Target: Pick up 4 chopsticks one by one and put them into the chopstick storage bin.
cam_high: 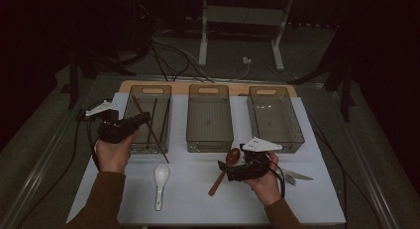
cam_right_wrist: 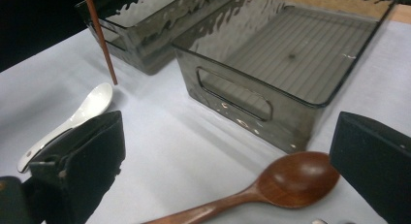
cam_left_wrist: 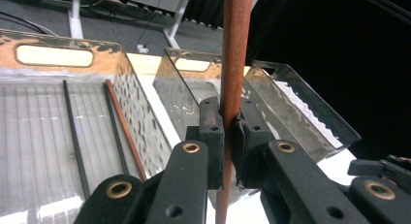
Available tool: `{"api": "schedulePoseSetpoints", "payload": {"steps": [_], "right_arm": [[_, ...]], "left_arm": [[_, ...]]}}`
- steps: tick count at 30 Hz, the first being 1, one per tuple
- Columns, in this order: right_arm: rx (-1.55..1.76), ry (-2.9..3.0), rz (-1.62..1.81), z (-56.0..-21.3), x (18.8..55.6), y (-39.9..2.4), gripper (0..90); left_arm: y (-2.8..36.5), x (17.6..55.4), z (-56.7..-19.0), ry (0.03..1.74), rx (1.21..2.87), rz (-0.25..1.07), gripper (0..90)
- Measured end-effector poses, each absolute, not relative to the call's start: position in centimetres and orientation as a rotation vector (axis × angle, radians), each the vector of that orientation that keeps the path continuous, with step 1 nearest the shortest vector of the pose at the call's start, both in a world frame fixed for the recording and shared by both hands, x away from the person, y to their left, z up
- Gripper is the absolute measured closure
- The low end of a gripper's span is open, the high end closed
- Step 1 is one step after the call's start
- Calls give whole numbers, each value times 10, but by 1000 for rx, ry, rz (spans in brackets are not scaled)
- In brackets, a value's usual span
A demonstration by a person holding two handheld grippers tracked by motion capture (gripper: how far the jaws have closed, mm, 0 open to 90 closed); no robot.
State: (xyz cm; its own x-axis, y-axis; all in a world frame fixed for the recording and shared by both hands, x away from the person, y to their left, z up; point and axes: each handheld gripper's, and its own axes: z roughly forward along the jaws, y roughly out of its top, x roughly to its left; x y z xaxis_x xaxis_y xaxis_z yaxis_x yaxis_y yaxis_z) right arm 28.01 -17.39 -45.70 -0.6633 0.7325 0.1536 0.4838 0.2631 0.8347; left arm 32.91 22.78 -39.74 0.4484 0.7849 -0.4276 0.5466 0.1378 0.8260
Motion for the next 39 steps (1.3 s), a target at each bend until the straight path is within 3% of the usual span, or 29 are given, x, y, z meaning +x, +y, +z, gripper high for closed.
{"api": "schedulePoseSetpoints", "payload": {"steps": [39], "right_arm": [[1198,2240,1280,-470,270,-230,0]], "left_arm": [[245,375,-403,1306,1527,355,847]]}}
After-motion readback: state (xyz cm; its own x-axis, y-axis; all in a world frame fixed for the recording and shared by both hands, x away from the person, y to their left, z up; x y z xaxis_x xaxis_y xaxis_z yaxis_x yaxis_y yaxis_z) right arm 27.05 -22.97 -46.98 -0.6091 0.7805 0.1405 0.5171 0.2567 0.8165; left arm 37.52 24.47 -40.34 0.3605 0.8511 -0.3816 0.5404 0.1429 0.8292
